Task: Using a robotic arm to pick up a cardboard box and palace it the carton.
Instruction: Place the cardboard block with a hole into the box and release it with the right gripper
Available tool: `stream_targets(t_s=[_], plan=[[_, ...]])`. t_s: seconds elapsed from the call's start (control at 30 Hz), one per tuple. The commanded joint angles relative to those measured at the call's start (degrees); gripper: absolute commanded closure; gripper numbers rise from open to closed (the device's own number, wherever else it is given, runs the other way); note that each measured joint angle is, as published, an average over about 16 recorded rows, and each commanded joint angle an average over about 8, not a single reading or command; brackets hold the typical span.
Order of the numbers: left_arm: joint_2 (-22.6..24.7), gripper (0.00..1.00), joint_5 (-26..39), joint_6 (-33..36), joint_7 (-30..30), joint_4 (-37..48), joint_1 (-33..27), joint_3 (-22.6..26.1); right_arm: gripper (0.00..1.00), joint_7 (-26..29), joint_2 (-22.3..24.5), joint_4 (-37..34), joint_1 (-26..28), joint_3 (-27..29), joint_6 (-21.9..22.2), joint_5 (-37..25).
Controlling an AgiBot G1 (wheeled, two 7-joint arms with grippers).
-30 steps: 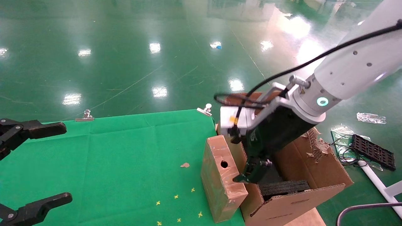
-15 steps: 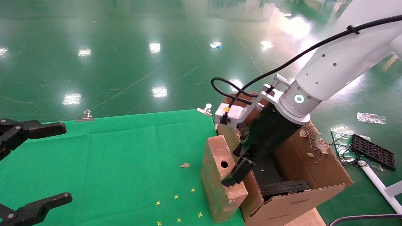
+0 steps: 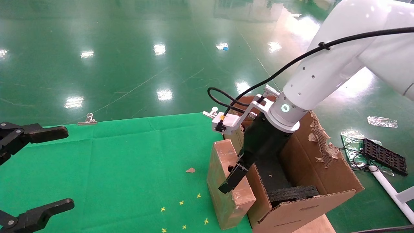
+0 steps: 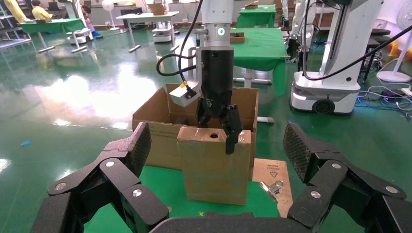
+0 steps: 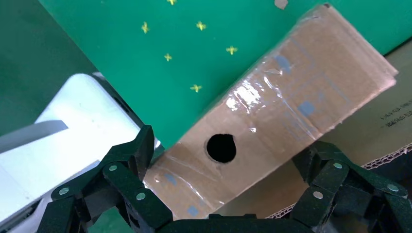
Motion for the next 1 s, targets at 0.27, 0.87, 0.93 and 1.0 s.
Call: stream_targets(t_s=[0.27, 0.87, 0.93, 1.0], plan=[[0.0, 0.64, 0.0, 0.0, 0.0, 0.0, 0.0, 0.0, 0.94, 0.5, -0.5, 1.1, 0.0, -0.8, -0.1, -1.5], [0.0, 1.00, 0.0, 0.0, 0.0, 0.0, 0.0, 0.1, 1.00, 2.4, 1.2, 5.5, 1.0, -1.7, -0.3, -3.2], [0.0, 1.00, 0.0, 0.0, 0.0, 0.0, 0.0, 0.1, 1.00, 2.2, 1.4, 6.0, 1.3, -1.7, -0.2, -3.5], [0.0, 1.00, -0.1, 0.0, 0.0, 0.0, 0.0, 0.1, 1.00, 2.0, 1.7, 6.5, 1.5, -1.7, 0.0, -3.8]])
